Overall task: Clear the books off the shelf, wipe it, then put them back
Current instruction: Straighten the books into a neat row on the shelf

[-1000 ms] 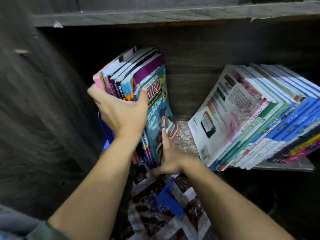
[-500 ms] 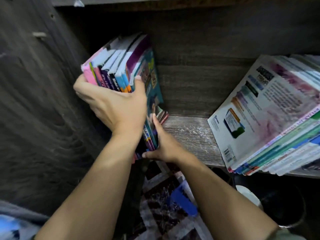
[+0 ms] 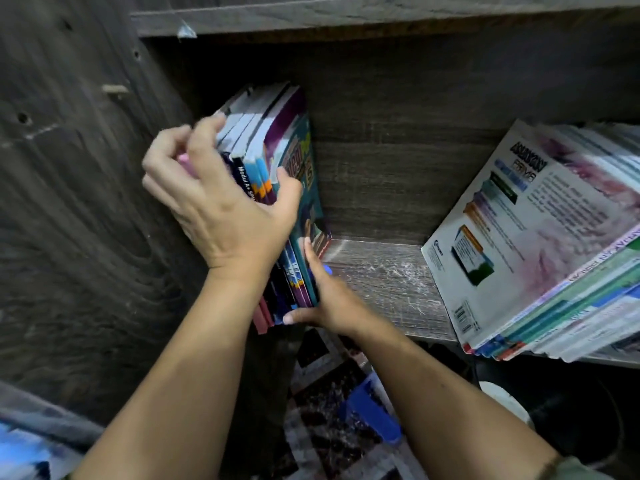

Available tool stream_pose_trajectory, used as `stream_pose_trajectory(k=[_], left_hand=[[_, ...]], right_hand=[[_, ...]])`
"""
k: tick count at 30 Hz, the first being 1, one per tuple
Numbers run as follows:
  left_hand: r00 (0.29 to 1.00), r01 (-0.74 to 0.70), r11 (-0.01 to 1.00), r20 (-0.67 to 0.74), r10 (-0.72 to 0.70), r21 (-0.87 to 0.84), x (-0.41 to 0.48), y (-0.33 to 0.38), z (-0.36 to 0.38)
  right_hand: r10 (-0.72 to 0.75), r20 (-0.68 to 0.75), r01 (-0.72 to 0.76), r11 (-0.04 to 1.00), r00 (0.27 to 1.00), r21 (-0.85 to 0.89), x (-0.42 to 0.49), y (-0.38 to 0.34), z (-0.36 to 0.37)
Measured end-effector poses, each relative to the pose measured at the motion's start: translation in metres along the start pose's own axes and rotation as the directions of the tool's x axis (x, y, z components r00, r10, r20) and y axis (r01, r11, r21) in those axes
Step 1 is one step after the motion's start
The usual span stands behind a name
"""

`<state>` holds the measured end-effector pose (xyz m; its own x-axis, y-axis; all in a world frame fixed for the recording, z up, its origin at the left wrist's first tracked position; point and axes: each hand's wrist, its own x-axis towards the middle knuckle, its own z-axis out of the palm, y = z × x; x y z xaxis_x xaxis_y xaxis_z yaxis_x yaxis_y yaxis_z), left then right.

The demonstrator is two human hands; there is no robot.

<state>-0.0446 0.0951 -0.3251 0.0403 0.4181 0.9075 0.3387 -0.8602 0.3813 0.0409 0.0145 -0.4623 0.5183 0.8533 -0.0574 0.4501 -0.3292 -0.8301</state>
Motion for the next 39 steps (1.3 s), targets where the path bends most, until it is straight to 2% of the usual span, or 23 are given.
stream_pose_trajectory(k=[2, 4, 6, 9, 12, 17, 21, 22, 25, 29, 31, 34, 37, 39], left_hand=[[0.992, -0.125, 0.986, 0.023, 0.123, 0.107, -0.002, -0.012, 0.003], [0.982, -0.190, 0.973, 0.039, 0.186, 0.128, -0.007, -0.025, 0.010], [0.969, -0.246, 0.965, 0.012, 0.246, 0.091, -0.007, -0.032, 0.013], [0.954, -0.299, 0.954, 0.015, 0.299, -0.031, -0.004, -0.033, 0.019], [0.957, -0.288, 0.957, 0.037, 0.289, -0.031, -0.001, -0.038, 0.022], [0.962, -0.271, 0.961, 0.045, 0.269, 0.045, 0.000, -0.042, 0.020], [0.982, -0.175, 0.979, 0.091, 0.165, 0.109, -0.007, -0.031, 0.017], [0.981, -0.181, 0.978, 0.093, 0.171, 0.105, -0.007, -0.032, 0.016], [0.936, -0.346, 0.937, 0.083, 0.341, 0.055, -0.002, -0.043, 0.017], [0.944, -0.318, 0.946, 0.110, 0.310, 0.067, 0.000, -0.047, 0.018], [0.953, -0.288, 0.950, 0.133, 0.272, 0.121, -0.003, -0.042, 0.014], [0.954, -0.273, 0.945, 0.178, 0.242, 0.178, -0.005, -0.032, 0.006], [0.956, -0.260, 0.946, 0.192, 0.223, 0.194, -0.006, -0.013, -0.001], [0.954, -0.259, 0.942, 0.207, 0.216, 0.213, -0.006, -0.003, -0.003]], right_hand=[[0.031, 0.024, -0.030, 0.999, 0.999, -0.026, 0.000, -0.003, -0.006], [0.061, 0.062, -0.058, 0.997, 0.996, -0.052, 0.000, -0.006, -0.014], [0.068, 0.055, -0.063, 0.994, 0.996, -0.087, -0.001, -0.009, -0.017], [0.067, -0.034, -0.069, 0.995, 0.997, -0.077, -0.005, -0.010, -0.005], [0.072, -0.025, -0.073, 0.997, 0.997, -0.028, -0.006, -0.009, 0.003], [0.048, -0.004, -0.049, 0.998, 0.999, -0.044, -0.004, -0.010, -0.005], [0.060, 0.004, -0.060, 0.997, 0.998, -0.057, -0.003, -0.009, -0.006], [0.061, 0.011, -0.060, 0.995, 0.998, -0.075, -0.004, -0.010, -0.009], [0.043, -0.002, -0.043, 0.995, 0.999, -0.095, -0.005, -0.011, -0.014], [0.035, -0.023, -0.038, 0.991, 0.999, -0.126, -0.008, -0.017, -0.014], [0.041, -0.009, -0.042, 0.984, 0.999, -0.174, -0.013, -0.019, -0.020], [0.031, -0.066, -0.052, 0.936, 0.997, -0.349, -0.021, -0.022, -0.043], [-0.001, -0.162, -0.092, 0.821, 0.987, -0.564, -0.037, -0.026, -0.074], [-0.018, -0.230, -0.139, 0.750, 0.973, -0.647, -0.053, -0.031, -0.097]])
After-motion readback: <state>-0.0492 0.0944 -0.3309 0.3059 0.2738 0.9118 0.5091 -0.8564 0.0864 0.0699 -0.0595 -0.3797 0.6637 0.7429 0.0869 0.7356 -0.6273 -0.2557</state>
